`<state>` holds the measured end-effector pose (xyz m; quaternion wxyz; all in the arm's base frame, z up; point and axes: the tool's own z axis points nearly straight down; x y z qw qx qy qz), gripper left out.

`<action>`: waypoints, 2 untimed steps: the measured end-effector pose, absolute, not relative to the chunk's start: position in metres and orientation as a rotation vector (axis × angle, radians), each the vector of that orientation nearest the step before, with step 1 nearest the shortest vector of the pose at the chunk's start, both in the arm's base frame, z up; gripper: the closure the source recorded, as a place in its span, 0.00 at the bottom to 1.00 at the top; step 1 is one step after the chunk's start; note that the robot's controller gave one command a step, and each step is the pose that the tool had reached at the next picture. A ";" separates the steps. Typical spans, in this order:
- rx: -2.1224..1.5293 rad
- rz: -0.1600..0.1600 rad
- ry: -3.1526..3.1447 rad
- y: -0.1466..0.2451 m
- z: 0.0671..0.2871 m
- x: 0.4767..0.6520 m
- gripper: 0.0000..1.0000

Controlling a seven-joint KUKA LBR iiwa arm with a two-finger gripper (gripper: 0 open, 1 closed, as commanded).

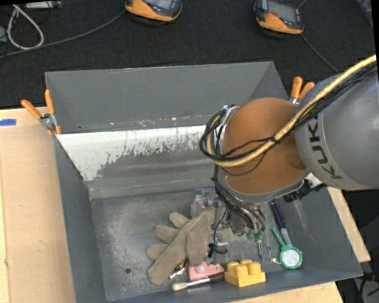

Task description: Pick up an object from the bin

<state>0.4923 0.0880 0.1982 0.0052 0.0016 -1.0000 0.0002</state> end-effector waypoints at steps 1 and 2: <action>-0.002 0.000 -3.139 0.087 0.202 0.494 0.00; 0.044 -0.002 -3.138 0.102 0.116 0.483 0.00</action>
Offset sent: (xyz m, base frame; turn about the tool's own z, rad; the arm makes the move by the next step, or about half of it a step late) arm -0.0129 0.0166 -0.1027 -0.0269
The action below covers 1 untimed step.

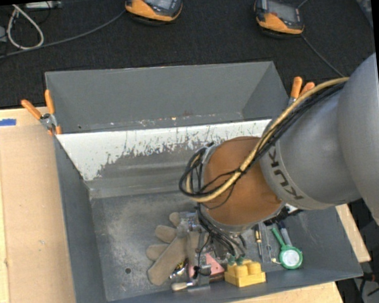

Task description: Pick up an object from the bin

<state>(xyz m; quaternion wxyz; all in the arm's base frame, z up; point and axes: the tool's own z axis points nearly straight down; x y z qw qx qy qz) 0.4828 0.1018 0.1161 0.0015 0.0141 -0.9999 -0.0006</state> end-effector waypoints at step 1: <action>0.168 -0.002 -3.145 0.069 0.087 0.484 0.00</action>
Offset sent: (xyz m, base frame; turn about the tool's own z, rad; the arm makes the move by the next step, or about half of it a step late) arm 0.0021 0.0202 -0.0461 -0.0439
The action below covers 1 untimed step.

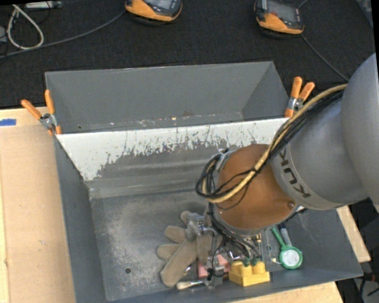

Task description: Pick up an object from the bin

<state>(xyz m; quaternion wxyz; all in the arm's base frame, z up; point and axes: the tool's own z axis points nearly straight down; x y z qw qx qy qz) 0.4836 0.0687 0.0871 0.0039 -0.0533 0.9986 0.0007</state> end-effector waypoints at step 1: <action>-0.110 0.006 3.143 0.123 0.070 0.485 1.00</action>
Offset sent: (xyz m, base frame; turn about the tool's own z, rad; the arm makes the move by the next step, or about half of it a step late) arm 0.0000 0.0000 0.0000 0.0000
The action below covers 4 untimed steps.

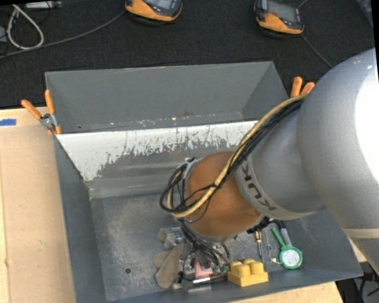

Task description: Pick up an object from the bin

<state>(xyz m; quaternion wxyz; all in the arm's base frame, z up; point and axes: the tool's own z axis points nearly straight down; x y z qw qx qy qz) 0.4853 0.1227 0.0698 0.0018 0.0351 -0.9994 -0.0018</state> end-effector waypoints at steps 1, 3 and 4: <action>0.108 -0.006 -3.136 0.123 0.070 0.485 1.00; 0.081 -0.005 -3.131 0.125 0.084 0.477 1.00; -0.437 -0.003 -3.103 0.015 0.070 0.485 1.00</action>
Offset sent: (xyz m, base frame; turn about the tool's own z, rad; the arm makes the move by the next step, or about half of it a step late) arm 0.0016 -0.0093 0.0166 -0.0194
